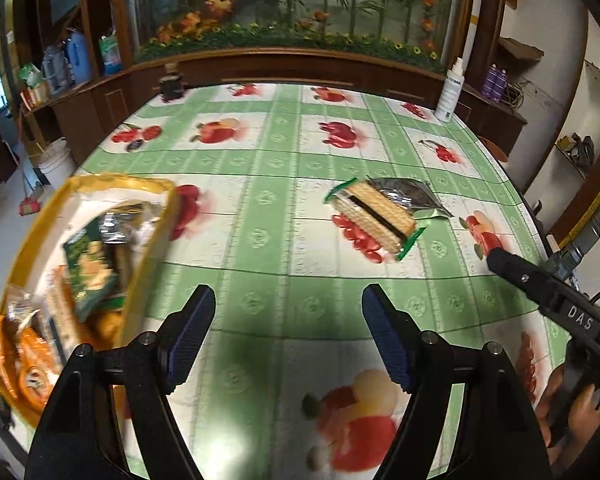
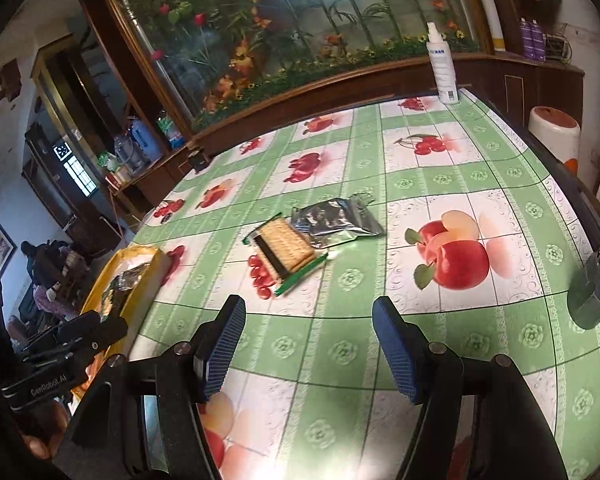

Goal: Organize snacks
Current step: 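Withdraw both grippers from the tray toward the last cracker pack and foil bag, then grasp the green-edged cracker pack with left gripper while right grasps the silver foil bag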

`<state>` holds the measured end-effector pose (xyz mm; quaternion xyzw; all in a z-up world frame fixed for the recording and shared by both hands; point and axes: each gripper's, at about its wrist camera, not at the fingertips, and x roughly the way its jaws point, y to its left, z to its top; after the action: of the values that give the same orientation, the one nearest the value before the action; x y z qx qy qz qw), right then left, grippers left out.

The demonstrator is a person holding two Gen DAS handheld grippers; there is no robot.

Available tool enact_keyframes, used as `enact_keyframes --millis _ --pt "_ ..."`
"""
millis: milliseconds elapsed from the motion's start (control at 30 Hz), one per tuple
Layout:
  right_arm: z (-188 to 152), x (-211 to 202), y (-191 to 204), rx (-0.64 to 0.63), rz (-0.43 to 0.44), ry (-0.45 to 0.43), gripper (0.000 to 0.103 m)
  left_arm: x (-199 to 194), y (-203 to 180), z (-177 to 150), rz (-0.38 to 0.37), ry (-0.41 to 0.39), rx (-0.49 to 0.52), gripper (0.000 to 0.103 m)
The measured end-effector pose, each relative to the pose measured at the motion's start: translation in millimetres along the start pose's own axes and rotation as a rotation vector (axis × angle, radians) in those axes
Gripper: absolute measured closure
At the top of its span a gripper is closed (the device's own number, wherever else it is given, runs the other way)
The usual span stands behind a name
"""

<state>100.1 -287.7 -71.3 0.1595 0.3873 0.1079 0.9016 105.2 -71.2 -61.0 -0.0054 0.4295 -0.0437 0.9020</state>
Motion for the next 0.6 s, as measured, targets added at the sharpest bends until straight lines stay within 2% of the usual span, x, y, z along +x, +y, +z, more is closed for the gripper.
enact_keyframes --millis 200,333,500,600 --pt "11.2 18.6 -12.1 0.008 -0.02 0.011 0.035 33.3 -18.2 14.6 -0.042 0.055 -0.03 0.027" --pt "24.2 37.7 -14.8 -0.001 -0.022 0.016 0.056 48.8 -23.2 23.8 -0.039 0.063 -0.045 0.027" --pt "51.3 80.2 -18.9 -0.009 -0.018 0.072 0.053 69.7 -24.4 31.6 -0.061 0.103 -0.094 0.027" --pt "65.1 101.4 -14.8 -0.032 -0.012 0.107 0.052 73.5 -20.5 29.3 -0.051 0.11 -0.098 0.027"
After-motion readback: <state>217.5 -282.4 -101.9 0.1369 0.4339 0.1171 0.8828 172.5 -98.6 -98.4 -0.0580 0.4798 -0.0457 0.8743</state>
